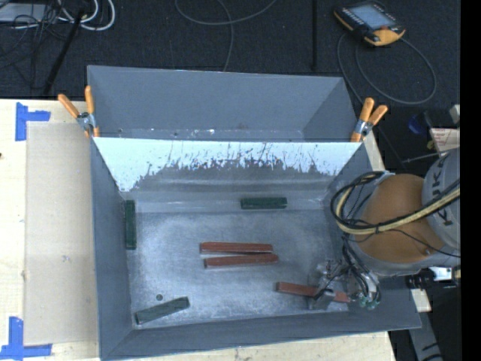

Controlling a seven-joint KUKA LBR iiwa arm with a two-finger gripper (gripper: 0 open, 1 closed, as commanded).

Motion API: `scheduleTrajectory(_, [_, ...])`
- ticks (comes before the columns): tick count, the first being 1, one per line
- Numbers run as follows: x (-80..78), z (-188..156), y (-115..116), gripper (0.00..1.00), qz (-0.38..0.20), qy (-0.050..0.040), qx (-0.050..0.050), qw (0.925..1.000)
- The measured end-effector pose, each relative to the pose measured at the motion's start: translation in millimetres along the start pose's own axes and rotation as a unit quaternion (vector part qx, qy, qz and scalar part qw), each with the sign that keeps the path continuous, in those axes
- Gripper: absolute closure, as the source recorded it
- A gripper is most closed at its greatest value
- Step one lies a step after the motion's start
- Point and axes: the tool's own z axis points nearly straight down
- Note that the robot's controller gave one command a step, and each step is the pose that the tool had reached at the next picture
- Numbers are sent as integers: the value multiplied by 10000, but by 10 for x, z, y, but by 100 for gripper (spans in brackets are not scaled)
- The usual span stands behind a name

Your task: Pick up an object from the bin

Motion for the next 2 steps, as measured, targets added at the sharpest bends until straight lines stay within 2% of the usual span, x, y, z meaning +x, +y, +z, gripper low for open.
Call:
scheduleTrajectory(1, [15,-218,-1,100,-1,16,-2,10000])
scheduleTrajectory(2, [-4,-952,-2,100,-10,-54,-1,10000])
